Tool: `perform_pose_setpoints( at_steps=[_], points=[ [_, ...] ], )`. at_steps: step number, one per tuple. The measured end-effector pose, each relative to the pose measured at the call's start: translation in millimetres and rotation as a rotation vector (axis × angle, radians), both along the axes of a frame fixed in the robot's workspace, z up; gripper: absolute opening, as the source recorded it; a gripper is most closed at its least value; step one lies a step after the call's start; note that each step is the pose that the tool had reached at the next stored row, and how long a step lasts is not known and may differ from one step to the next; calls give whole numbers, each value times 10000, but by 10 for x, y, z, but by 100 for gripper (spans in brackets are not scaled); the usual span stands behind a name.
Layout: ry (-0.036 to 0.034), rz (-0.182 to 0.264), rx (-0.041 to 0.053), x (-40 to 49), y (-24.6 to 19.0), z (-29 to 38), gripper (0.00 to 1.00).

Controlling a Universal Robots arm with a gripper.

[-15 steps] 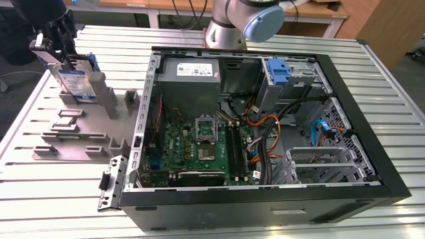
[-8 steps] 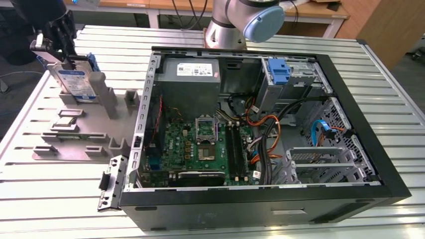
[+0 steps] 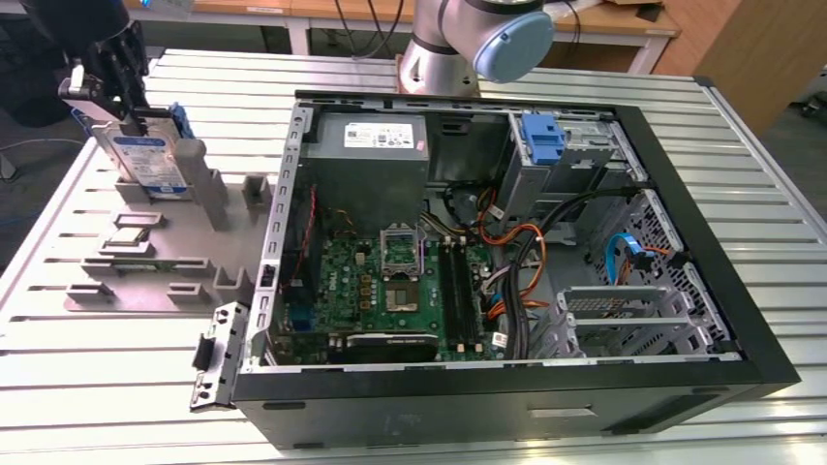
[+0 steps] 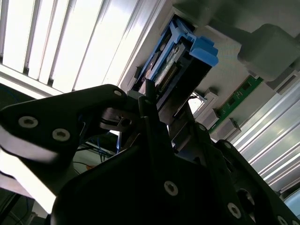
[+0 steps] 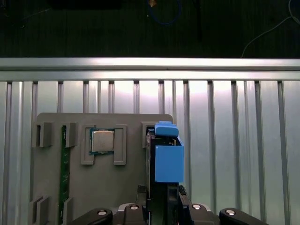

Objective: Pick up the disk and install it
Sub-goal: 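Pick up the disk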

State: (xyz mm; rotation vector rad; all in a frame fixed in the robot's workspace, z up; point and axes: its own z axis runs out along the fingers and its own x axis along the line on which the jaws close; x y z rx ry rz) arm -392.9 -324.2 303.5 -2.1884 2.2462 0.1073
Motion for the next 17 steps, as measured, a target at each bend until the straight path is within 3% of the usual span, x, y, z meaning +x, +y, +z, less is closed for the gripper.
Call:
perform_pose_setpoints(
  at_steps=[10,17],
  points=[
    [-2,0,-4,0,0,10,35],
    [-2,-2,-6,0,0,198,35]
  ],
)
